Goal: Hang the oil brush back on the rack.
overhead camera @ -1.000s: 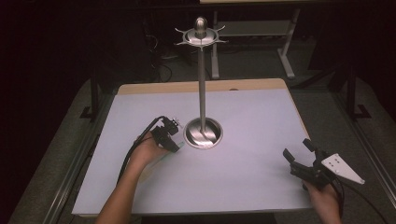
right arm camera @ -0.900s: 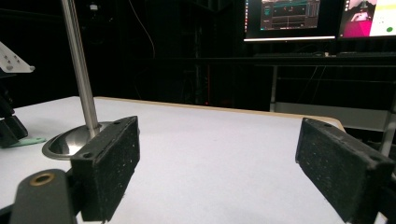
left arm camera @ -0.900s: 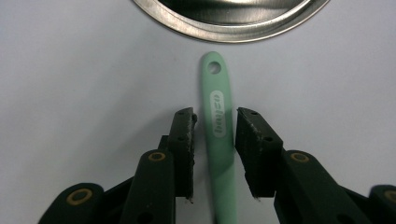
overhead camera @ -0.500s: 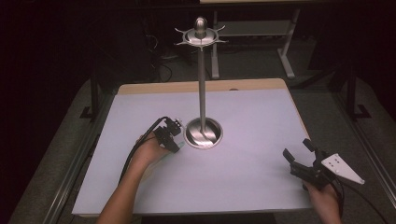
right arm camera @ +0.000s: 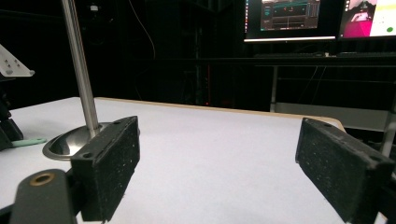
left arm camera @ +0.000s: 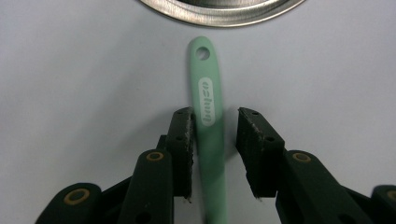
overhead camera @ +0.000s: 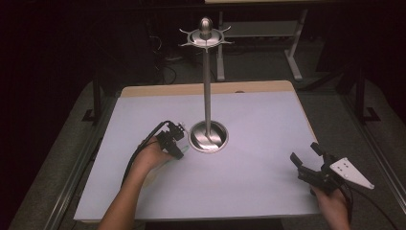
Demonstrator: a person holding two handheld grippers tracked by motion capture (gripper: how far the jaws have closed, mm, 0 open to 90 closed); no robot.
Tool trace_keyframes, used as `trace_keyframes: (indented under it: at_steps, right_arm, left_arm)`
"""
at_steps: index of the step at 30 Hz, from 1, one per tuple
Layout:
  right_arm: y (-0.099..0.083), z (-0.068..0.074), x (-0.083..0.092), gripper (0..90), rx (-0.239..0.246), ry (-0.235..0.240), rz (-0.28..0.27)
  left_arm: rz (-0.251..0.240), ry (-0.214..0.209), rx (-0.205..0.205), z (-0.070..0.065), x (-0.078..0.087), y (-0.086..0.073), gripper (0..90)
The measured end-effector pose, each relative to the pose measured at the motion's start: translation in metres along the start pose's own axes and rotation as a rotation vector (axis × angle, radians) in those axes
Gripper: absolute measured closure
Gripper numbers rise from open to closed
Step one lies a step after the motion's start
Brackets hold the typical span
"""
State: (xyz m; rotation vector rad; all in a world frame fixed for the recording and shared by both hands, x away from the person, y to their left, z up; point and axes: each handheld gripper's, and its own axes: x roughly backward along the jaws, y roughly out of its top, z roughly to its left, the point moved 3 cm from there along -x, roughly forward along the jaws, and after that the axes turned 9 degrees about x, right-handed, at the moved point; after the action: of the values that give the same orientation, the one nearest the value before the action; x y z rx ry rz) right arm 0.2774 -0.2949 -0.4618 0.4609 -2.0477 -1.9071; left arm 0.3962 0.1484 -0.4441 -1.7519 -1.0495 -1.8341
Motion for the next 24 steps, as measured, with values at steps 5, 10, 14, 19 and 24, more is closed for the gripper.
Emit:
trace_keyframes:
  at_steps: [5,10,14,19,24]
  right_arm:
    - [0.0,0.001,0.0,13.1,0.005,-0.001,0.001]
    - [0.0,0.001,0.0,13.1,0.006,-0.001,0.003]
    - [0.0,0.001,0.0,13.1,0.008,-0.001,0.002]
    - [0.0,0.001,0.0,13.1,0.006,-0.001,0.002]
    - [0.0,0.0,0.0,13.1,0.005,-0.001,0.001]
  left_arm:
    - [0.0,0.004,-0.004,0.003,0.0,0.0,71.1]
    - [-0.021,-0.01,0.004,0.007,-0.001,-0.001,76.0]
    - [-0.031,-0.032,0.021,0.009,-0.001,-0.003,77.0]
    - [-0.06,-0.078,0.042,0.015,0.0,-0.006,77.3]
    - [-0.09,-0.115,0.041,0.021,0.002,-0.009,77.2]
